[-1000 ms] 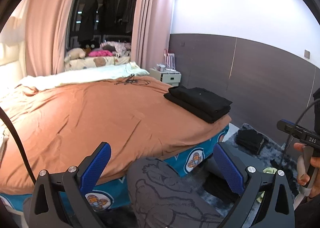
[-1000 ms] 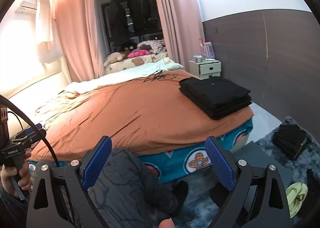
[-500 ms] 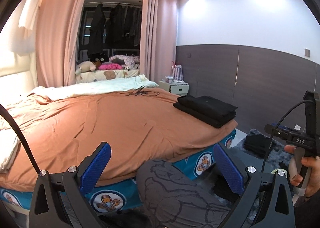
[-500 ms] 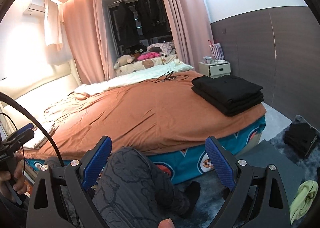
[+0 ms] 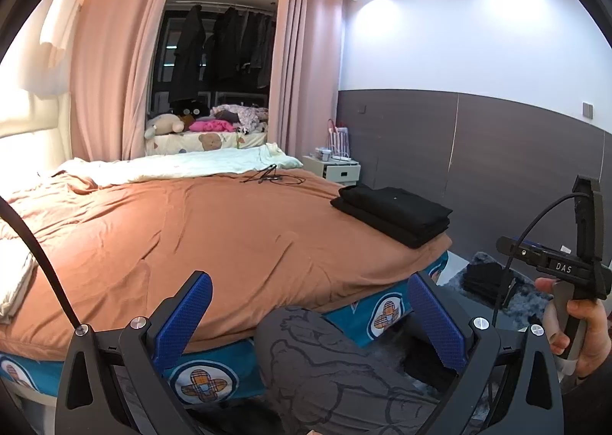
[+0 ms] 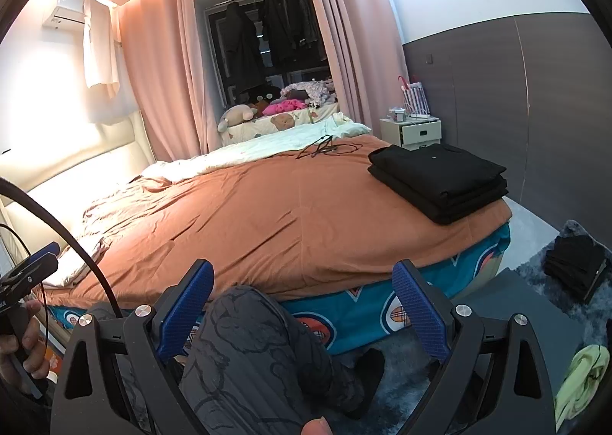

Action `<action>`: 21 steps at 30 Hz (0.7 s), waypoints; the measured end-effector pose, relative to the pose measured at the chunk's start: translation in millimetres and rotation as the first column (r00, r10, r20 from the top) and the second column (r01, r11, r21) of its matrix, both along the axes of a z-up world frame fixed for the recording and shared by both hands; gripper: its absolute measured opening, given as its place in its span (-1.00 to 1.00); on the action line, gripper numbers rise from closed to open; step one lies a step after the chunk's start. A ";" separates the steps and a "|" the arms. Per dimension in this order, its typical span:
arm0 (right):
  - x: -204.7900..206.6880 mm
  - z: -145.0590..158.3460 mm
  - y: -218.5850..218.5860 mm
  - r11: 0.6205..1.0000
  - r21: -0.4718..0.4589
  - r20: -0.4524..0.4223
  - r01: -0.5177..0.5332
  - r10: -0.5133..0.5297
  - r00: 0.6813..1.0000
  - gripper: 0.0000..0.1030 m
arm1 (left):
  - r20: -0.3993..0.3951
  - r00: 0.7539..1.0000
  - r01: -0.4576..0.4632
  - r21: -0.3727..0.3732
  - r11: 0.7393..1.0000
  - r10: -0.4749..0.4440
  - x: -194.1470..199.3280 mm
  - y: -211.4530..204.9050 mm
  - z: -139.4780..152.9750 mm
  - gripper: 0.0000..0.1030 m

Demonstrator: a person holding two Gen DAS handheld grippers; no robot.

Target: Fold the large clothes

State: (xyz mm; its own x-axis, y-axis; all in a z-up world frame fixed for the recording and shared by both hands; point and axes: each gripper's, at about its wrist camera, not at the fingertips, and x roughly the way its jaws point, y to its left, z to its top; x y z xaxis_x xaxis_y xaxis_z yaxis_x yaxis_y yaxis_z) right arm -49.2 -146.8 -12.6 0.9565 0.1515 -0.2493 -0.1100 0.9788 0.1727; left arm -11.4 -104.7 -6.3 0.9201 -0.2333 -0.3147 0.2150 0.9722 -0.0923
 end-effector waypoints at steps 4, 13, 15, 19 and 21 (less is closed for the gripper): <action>-0.5 0.1 1.1 1.000 -0.001 -0.002 -0.001 0.001 1.000 0.83 | -0.003 1.000 0.001 -0.005 1.000 -0.001 -1.2 0.3 -0.2 0.99; -1.9 4.6 -3.2 1.000 0.007 0.000 -0.003 0.003 1.000 0.83 | 0.000 1.000 0.003 0.004 1.000 -0.003 -3.3 -1.1 1.2 0.99; -2.6 4.6 -3.4 1.000 0.008 0.002 -0.003 0.003 1.000 0.83 | 0.005 1.000 0.003 0.010 1.000 -0.003 -5.0 -2.3 1.9 0.99; -5.9 4.6 -0.8 1.000 0.007 0.012 -0.028 0.028 1.000 0.83 | 0.014 1.000 0.005 0.012 1.000 -0.005 -7.0 -4.3 3.3 0.99; -7.7 5.0 2.0 1.000 0.000 0.016 -0.025 0.025 1.000 0.83 | 0.019 1.000 0.004 0.012 1.000 -0.004 -9.3 -7.1 1.8 0.99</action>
State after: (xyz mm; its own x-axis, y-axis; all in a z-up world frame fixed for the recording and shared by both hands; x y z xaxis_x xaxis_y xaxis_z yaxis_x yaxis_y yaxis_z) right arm -56.8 -144.8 -7.7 0.9563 0.1755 -0.2339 -0.1372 0.9757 0.1708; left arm -20.7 -111.8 -4.5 0.9250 -0.2330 -0.3000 0.2202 0.9725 -0.0763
